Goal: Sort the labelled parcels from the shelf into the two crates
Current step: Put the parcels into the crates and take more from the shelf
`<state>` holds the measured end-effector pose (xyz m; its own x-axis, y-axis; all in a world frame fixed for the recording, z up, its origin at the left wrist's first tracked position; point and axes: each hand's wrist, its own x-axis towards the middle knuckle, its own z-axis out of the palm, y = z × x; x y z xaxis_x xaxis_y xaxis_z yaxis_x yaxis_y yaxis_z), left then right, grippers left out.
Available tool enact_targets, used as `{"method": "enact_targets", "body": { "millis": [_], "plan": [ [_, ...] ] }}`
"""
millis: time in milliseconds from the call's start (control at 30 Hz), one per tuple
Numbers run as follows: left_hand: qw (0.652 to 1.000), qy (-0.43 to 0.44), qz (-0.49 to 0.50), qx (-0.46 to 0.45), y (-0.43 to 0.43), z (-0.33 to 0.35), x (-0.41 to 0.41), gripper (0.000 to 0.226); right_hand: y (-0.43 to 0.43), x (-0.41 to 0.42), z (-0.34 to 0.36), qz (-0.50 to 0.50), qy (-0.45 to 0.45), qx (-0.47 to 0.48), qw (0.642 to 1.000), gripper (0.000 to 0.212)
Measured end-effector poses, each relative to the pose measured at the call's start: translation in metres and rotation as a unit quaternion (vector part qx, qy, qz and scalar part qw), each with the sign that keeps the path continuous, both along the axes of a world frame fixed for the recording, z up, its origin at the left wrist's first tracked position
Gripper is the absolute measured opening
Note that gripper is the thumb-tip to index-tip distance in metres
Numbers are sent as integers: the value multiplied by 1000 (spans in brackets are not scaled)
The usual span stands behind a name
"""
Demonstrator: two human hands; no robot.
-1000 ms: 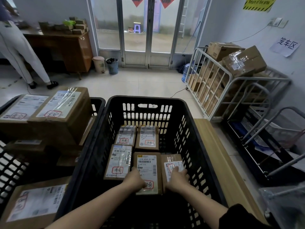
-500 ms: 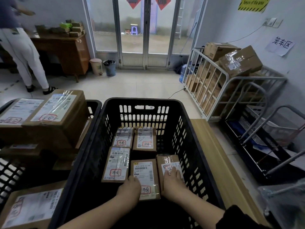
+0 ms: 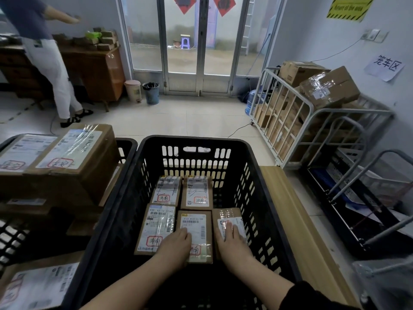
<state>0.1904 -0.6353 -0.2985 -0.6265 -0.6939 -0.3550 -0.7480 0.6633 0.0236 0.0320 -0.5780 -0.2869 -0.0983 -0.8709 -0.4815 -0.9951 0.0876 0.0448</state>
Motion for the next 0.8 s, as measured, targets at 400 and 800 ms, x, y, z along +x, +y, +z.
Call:
{"method": "enact_targets", "body": {
  "millis": [400,800],
  "plan": [
    [999,9,25,36,-3,-5,-2,65,2,4,-16,-9,21,-15,1000,69],
    [998,34,37,40,-1,27,3,74,-1,-5,10,-1,-49,15,999,86]
  ]
}}
